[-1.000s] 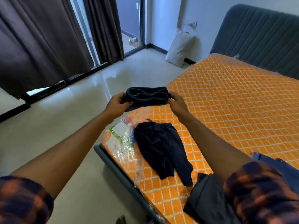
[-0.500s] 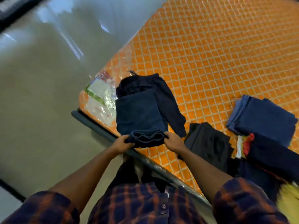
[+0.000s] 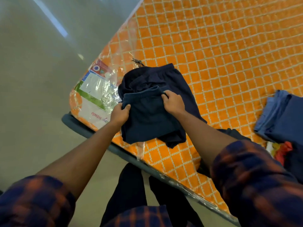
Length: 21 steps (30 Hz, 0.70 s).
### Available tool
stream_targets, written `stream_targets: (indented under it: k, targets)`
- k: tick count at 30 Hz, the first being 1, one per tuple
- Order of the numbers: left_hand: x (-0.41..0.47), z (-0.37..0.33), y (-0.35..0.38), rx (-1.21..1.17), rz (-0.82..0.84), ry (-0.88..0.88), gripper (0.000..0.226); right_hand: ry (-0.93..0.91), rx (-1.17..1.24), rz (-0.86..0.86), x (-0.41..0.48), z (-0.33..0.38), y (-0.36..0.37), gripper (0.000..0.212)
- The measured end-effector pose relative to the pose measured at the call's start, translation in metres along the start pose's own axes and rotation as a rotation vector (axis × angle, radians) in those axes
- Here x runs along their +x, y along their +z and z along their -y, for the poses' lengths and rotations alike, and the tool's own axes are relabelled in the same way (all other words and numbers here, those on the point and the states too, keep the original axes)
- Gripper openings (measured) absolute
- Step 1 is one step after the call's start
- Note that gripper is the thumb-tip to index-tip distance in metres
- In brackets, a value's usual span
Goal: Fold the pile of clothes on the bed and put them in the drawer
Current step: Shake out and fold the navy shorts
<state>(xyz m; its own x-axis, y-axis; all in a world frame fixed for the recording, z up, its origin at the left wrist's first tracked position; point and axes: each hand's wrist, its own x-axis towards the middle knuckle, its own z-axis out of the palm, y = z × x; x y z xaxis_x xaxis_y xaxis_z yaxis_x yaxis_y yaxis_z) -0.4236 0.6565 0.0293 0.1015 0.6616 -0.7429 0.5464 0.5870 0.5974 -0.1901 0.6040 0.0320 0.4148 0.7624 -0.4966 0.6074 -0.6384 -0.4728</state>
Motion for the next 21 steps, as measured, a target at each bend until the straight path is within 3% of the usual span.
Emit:
stream_targets:
  k: [5, 9, 13, 15, 19, 21]
  targets:
    - [0.010, 0.025, 0.016, 0.009, -0.188, 0.036, 0.032, 0.080, -0.046, -0.061, 0.009, -0.004, 0.026, 0.033]
    - [-0.007, 0.040, 0.029, -0.016, -0.277, 0.017, 0.079, 0.037, -0.086, -0.133, -0.026, -0.015, 0.036, 0.061]
    - [-0.025, 0.062, 0.037, 0.069, -0.218, -0.112, 0.102, 0.171, 0.164, -0.057, -0.061, -0.050, 0.049, 0.076]
    - [-0.026, 0.072, 0.035, -0.022, -0.141, -0.131, 0.098, 0.188, 0.234, 0.013, -0.066, -0.061, 0.048, 0.080]
    - [-0.022, 0.067, 0.023, -0.251, 0.098, -0.228, 0.056, 0.306, 0.331, 0.046, -0.054, -0.060, 0.030, 0.098]
    - [-0.024, 0.056, 0.015, -0.401, 0.241, -0.288, 0.046, 0.391, 0.428, 0.068, -0.047, -0.057, 0.021, 0.106]
